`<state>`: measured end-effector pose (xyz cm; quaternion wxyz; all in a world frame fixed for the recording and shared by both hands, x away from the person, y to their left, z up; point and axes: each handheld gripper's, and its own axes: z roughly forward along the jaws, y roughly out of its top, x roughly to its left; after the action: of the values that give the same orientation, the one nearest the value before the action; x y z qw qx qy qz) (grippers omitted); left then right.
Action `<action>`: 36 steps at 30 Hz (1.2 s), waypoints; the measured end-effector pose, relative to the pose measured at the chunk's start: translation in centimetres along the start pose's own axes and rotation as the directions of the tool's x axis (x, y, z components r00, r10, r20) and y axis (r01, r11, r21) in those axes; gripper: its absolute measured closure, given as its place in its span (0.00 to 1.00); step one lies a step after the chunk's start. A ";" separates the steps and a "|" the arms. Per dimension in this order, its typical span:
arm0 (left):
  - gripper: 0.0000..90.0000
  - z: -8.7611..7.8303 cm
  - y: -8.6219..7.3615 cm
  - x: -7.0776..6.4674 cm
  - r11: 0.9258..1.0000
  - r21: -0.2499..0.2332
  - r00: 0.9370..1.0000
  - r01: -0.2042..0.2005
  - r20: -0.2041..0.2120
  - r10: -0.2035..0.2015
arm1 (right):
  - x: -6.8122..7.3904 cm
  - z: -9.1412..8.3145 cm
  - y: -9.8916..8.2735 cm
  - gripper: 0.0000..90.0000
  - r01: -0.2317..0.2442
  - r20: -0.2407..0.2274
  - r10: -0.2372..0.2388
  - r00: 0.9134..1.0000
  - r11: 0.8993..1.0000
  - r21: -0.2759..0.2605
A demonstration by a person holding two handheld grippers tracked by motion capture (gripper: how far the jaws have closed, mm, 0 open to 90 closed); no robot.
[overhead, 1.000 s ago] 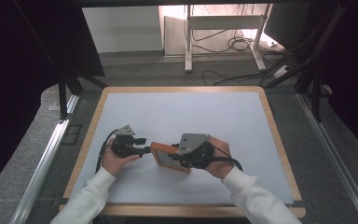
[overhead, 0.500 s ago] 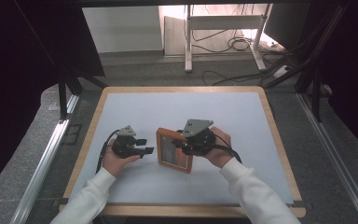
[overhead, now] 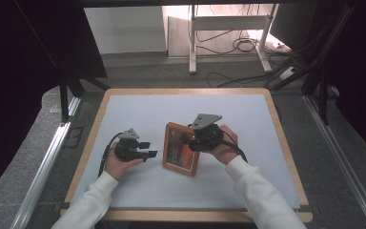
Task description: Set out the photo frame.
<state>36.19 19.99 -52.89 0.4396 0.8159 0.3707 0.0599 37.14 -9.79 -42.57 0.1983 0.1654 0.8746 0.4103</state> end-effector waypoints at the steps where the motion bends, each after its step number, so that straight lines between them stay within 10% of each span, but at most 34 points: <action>1: 0.47 0.0 0.0 0.0 1.000 0.001 1.000 0.000 -0.001 0.000 | 0.0 0.0 0.0 0.50 0.000 0.001 0.000 1.000 1.000 0.001; 14: 0.47 -0.1 0.0 0.0 1.000 -0.001 1.000 -0.007 -0.001 0.007 | -0.2 -3.0 -1.5 0.26 -0.144 0.062 0.150 0.987 0.986 -0.082; 29: 0.46 0.3 0.1 -0.9 0.999 0.024 0.999 -0.030 -0.009 0.031 | 0.7 -7.9 -10.2 0.24 -0.311 0.066 0.321 0.945 0.942 -0.126; 36: 0.48 0.2 0.0 -1.0 0.999 0.028 0.999 -0.030 -0.012 0.030 | 0.8 -8.2 -13.1 0.24 -0.338 0.094 0.347 0.933 0.936 -0.098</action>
<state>35.60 19.22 -52.76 0.4248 0.8271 0.3619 0.0666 30.85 -22.72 -48.17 0.1781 0.3296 0.8030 0.4635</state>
